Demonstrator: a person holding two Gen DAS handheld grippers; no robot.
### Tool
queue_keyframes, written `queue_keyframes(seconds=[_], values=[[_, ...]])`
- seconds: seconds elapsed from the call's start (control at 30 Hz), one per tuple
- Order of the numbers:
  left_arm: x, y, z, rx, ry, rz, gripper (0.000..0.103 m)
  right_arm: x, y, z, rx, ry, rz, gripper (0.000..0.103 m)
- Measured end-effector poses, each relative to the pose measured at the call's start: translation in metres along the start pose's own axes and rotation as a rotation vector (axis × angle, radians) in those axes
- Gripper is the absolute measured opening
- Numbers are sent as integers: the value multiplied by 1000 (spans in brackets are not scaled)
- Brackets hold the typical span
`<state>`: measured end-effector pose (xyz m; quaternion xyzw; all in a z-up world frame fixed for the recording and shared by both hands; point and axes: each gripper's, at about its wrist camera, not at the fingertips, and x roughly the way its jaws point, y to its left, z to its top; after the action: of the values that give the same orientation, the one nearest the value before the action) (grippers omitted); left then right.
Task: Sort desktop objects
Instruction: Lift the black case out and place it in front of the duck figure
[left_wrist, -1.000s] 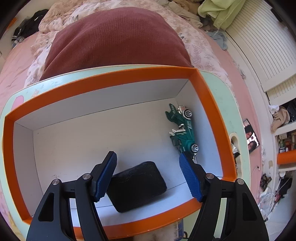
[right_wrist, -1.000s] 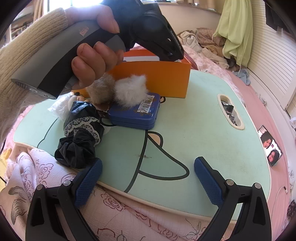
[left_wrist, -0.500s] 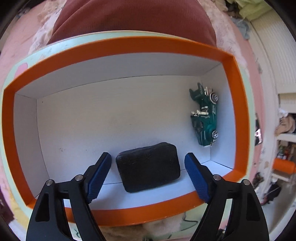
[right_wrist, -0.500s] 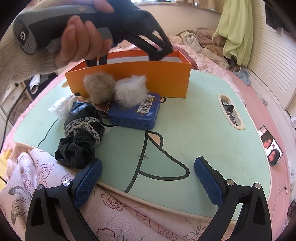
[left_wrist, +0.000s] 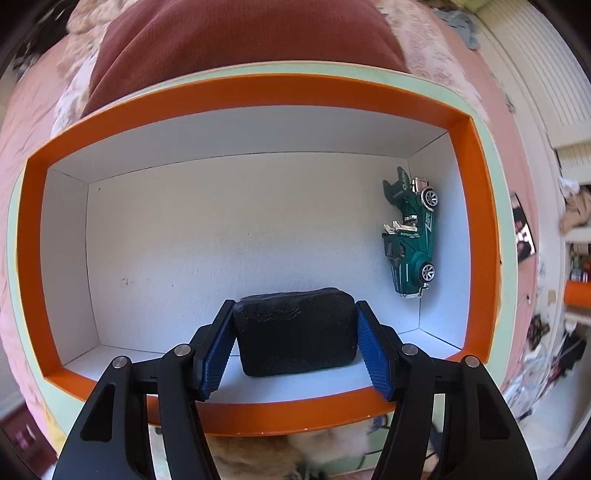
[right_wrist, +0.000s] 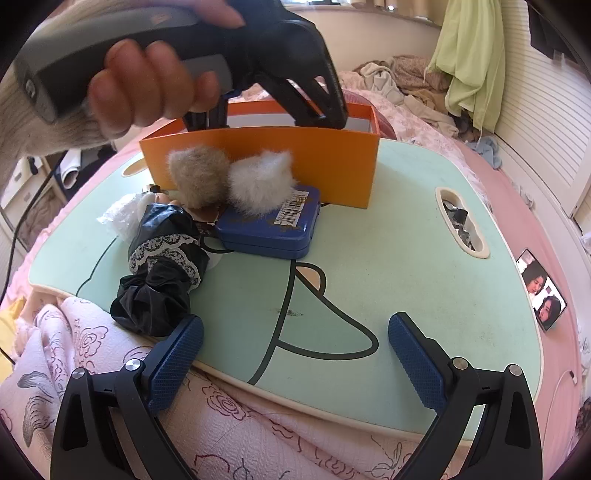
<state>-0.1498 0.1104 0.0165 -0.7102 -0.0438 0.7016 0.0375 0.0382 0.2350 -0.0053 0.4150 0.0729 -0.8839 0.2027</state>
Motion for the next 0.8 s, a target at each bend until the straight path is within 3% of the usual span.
queue_keyframes(seconds=[0.13,0.23,0.37,0.43,0.53,0.57,0.67,0.73,0.8], values=[[-11,11,-7,26,-56,-23,63,0,0,0,0,-1,1,101],[-38,28,-17,15,-134,-91,63,0,0,0,0,-1,1,101],[-88,39,-44,69,-289,-110,63,0,0,-1,0,-1,1,101],[-115,56,-83,101,-399,-95,63,-1,-1,-1,-1,-1,1,101],[-105,60,-110,151,-500,-142,63,0,-1,0,-1,-1,1,101],[-100,77,-125,157,-512,-158,63,-1,-1,-1,0,-1,1,101],[-66,98,-161,111,-506,-186,63,-1,0,-2,-1,-1,0,101],[-35,97,-151,51,-501,-176,63,-1,0,-1,-1,-1,-1,101],[-24,98,-161,27,-494,-185,63,1,0,0,-2,-1,-4,101]])
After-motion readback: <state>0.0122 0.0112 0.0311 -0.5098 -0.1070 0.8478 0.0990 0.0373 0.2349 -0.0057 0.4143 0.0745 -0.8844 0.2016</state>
